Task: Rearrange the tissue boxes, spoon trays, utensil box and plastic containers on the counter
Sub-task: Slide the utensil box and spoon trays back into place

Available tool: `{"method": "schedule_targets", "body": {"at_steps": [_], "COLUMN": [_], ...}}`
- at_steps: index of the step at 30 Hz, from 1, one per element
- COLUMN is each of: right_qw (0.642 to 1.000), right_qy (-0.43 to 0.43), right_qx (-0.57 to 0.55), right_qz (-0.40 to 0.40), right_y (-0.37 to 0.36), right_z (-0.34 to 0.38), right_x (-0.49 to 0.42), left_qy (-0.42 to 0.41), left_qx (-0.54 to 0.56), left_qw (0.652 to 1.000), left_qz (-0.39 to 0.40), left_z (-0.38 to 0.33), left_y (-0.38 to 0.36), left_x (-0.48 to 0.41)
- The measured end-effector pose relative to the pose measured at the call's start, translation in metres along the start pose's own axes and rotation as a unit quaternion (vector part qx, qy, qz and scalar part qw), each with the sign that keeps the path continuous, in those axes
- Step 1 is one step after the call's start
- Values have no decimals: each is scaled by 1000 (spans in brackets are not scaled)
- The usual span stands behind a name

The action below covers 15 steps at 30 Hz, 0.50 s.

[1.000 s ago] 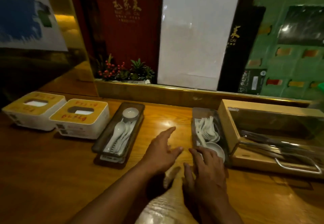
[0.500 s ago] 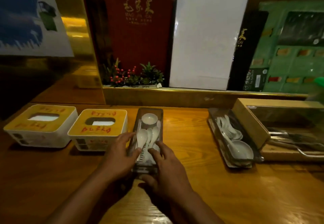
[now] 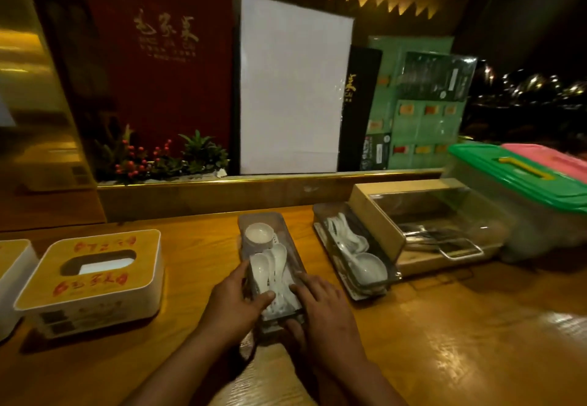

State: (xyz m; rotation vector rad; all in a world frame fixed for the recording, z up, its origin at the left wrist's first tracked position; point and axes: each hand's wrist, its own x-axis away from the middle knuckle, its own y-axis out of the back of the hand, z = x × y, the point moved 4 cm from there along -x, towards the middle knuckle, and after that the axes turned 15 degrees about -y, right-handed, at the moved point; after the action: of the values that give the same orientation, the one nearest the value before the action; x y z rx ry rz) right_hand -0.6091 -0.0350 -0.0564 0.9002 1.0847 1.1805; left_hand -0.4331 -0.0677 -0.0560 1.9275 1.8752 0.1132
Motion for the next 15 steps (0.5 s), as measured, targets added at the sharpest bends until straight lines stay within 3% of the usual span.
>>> {"method": "schedule_targets", "body": {"at_steps": [5, 15], "right_qw": [999, 999], "right_qy": [-28, -31], "right_qx": [35, -13], "right_qz": [0, 26], "right_y": [5, 15], "right_z": [-33, -64], "right_x": [-11, -25], "left_qy": [-10, -10], "left_qx": [23, 23], "left_qw": [999, 999], "left_qz": [22, 25], "left_z": [-4, -5], "left_y": [-34, -71], "left_x": [-20, -39]}}
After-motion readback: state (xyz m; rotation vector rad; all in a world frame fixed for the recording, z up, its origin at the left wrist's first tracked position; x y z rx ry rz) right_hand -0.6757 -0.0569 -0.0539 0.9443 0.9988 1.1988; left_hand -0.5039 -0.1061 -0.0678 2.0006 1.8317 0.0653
